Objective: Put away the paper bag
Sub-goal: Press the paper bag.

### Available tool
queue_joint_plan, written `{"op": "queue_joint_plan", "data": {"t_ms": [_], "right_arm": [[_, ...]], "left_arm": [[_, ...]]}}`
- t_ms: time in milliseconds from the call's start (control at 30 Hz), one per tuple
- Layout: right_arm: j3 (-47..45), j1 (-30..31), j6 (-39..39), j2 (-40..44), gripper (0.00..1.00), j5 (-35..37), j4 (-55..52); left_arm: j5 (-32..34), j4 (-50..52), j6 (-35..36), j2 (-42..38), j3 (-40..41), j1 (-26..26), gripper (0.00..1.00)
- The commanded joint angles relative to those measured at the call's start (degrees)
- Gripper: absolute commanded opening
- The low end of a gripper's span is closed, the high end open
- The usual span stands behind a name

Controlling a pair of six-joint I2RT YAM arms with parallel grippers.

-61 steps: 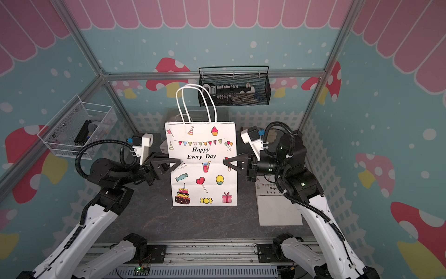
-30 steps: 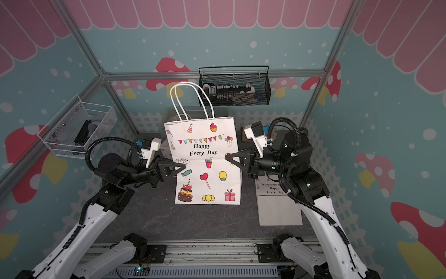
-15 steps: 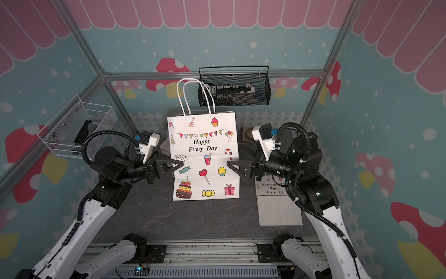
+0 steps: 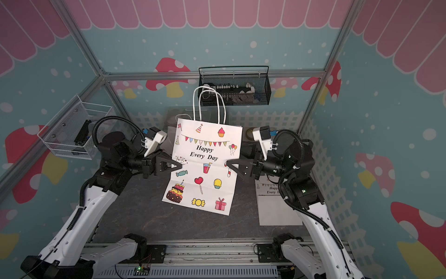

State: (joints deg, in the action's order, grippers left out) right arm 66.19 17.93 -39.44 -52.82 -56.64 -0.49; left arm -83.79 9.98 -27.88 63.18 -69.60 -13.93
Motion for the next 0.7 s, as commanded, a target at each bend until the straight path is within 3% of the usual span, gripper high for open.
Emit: {"op": "queue_joint_plan", "data": {"t_ms": [0, 133, 400, 667], "right_arm": [[-2.0, -0.28, -12.37, -0.36, 0.99, -3.83, 17.07], [-5.22, 0.49, -18.12, -1.85, 0.97, -3.36, 23.88], [-6.57, 4.77, -10.31, -0.91, 0.93, -1.04, 14.25], [-9.39, 8.5, -8.2, -1.06, 0.52, 0.8, 12.18]], "left_arm": [[-1.29, 1.89, 0.47, 0.05, -3.19, 0.3, 0.0], [2.48, 1.89, -0.2, 0.69, -4.87, 0.78, 0.0], [4.34, 1.98, 0.06, 0.85, -4.59, 2.8, 0.0], [6.54, 1.97, -0.55, 0.38, -4.93, 3.24, 0.0]]}}
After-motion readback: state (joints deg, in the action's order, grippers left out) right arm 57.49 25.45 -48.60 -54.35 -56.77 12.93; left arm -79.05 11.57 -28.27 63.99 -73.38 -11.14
